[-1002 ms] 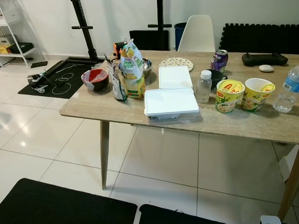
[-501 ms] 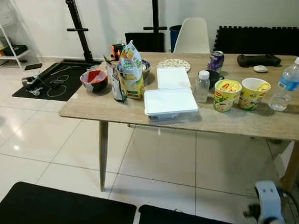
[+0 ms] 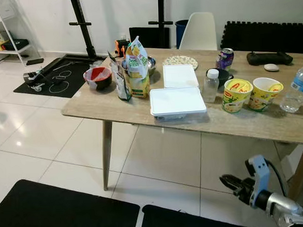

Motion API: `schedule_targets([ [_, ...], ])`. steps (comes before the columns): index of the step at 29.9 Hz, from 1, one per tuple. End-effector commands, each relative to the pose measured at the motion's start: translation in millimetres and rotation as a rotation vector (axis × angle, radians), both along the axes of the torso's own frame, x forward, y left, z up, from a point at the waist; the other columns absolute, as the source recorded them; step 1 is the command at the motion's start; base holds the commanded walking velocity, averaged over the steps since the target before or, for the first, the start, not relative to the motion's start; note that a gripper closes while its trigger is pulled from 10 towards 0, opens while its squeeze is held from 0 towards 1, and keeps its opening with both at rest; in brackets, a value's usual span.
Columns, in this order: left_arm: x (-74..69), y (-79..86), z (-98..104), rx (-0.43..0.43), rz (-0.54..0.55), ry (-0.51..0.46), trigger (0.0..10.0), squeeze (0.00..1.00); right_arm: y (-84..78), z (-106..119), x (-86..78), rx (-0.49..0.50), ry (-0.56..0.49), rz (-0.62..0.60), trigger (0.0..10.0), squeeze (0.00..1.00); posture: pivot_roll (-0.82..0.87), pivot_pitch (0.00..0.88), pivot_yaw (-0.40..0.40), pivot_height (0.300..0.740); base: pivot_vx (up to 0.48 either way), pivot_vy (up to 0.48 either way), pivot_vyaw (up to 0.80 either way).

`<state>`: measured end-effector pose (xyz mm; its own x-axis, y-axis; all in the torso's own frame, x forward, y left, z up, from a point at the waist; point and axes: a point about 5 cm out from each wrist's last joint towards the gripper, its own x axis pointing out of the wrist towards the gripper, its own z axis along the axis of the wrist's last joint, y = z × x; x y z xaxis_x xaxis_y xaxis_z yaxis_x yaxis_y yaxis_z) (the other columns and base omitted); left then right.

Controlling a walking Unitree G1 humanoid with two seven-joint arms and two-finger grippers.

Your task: Restocking fridge

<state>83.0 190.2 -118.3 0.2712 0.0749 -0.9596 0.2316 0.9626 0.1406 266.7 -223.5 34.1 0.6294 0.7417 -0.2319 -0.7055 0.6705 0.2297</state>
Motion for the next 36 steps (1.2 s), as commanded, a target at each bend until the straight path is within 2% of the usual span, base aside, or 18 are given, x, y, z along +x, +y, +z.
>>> schedule_targets([
  [1, 15.9, -24.3, 1.9, -0.072, 0.021, -0.086, 10.0, 0.00, 11.2, 12.1, 5.3, 0.036, -0.046, 0.100, 10.0, 0.00, -0.05, 0.000, -0.050, 0.740, 0.000, 0.000, 0.00],
  [3, 16.2, -24.2, 2.1, -0.072, 0.026, -0.092, 10.0, 0.00, 21.5, 22.8, 10.9, 0.058, -0.097, 0.153, 10.0, 0.00, -0.05, 0.000, -0.049, 0.740, 0.000, 0.000, 0.00],
  [4, 16.2, -24.2, 2.1, -0.072, 0.026, -0.092, 10.0, 0.00, 21.5, 22.8, 10.9, 0.058, -0.097, 0.153, 10.0, 0.00, -0.05, 0.000, -0.049, 0.740, 0.000, 0.000, 0.00],
  [7, 16.6, -24.1, 2.3, -0.073, 0.037, -0.101, 10.0, 0.00, 39.5, 43.0, 22.7, 0.103, -0.189, 0.198, 10.0, 0.00, -0.05, 0.000, -0.049, 0.740, 0.000, 0.000, 0.00],
  [9, 16.8, -24.0, 2.3, -0.073, 0.038, -0.103, 10.0, 0.00, 46.1, 50.0, 29.4, 0.098, -0.227, 0.194, 10.0, 0.00, -0.05, 0.000, -0.047, 0.740, 0.000, 0.000, 0.00],
  [10, 16.9, -23.8, 2.4, -0.073, 0.039, -0.106, 10.0, 0.00, 54.9, 59.5, 38.7, 0.082, -0.278, 0.180, 10.0, 0.00, -0.05, 0.000, -0.047, 0.740, 0.000, 0.000, 0.00],
  [15, 17.0, -23.8, 2.5, -0.074, 0.042, -0.108, 10.0, 0.00, 67.0, 72.9, 54.7, 0.045, -0.349, 0.117, 10.0, 0.00, -0.04, 0.000, -0.047, 0.740, 0.000, 0.000, 0.00],
  [16, 17.1, -23.9, 2.5, -0.075, 0.044, -0.111, 10.0, 0.00, 73.4, 79.8, 63.0, 0.017, -0.382, 0.078, 10.0, 0.00, -0.04, 0.000, -0.047, 0.740, 0.000, 0.000, 0.00],
  [18, 17.1, -23.9, 2.6, -0.075, 0.044, -0.112, 10.0, 0.00, 75.5, 81.7, 65.8, 0.004, -0.393, 0.066, 10.0, 0.00, -0.04, 0.000, -0.047, 0.740, 0.000, 0.000, 0.00],
  [19, 17.2, -23.9, 2.6, -0.077, 0.048, -0.114, 10.0, 0.00, 80.0, 86.1, 74.4, -0.033, -0.406, 0.003, 10.0, 0.22, -0.04, 0.000, -0.045, 0.740, 0.000, 0.000, 0.00],
  [20, 17.2, -23.9, 2.6, -0.078, 0.047, -0.115, 10.0, 0.00, 81.7, 87.9, 77.1, -0.042, -0.413, -0.016, 10.0, 0.71, -0.04, 0.000, -0.045, 0.740, 0.000, 0.000, 0.00],
  [21, 17.2, -23.9, 2.6, -0.078, 0.047, -0.115, 10.0, 0.00, 81.7, 87.9, 77.1, -0.042, -0.413, -0.016, 10.0, 0.71, -0.04, 0.000, -0.045, 0.740, 0.000, 0.000, 0.00],
  [22, 17.2, -23.9, 2.7, -0.078, 0.047, -0.116, 10.0, 0.00, 83.8, 89.9, 80.2, -0.048, -0.420, -0.035, 10.0, 0.98, -0.04, 0.000, -0.045, 0.740, 0.000, 0.000, 0.00],
  [23, 17.2, -23.9, 2.7, -0.077, 0.045, -0.116, 10.0, 0.00, 86.9, 91.5, 82.9, -0.072, -0.426, -0.043, 10.0, 1.00, -0.04, 0.000, -0.044, 0.740, 0.000, 0.000, 0.00],
  [30, 16.4, -24.3, 2.6, -0.077, 0.040, -0.121, 10.0, 0.00, 101.7, 107.7, 99.1, -0.204, -0.495, -0.054, 10.0, 1.00, -0.03, 0.000, -0.046, 0.740, 0.000, 0.000, 0.00],
  [31, 16.0, -24.4, 2.5, -0.077, 0.037, -0.121, 10.0, 0.00, 103.5, 113.8, 104.5, -0.285, -0.534, -0.055, 10.0, 1.00, -0.03, 0.000, -0.048, 0.740, 0.000, 0.000, 0.00],
  [34, 15.8, -24.5, 2.5, -0.077, 0.036, -0.121, 10.0, 0.00, 104.1, 116.5, 107.6, -0.343, -0.559, -0.062, 10.0, 1.00, -0.02, 0.000, -0.050, 0.740, 0.000, 0.000, 0.00],
  [36, 15.1, -24.8, 2.3, -0.077, 0.034, -0.120, 10.0, 0.00, 105.1, 121.1, 113.7, -0.493, -0.621, -0.075, 10.0, 1.00, -0.02, 0.000, -0.051, 0.740, 0.000, 0.000, 0.00],
])
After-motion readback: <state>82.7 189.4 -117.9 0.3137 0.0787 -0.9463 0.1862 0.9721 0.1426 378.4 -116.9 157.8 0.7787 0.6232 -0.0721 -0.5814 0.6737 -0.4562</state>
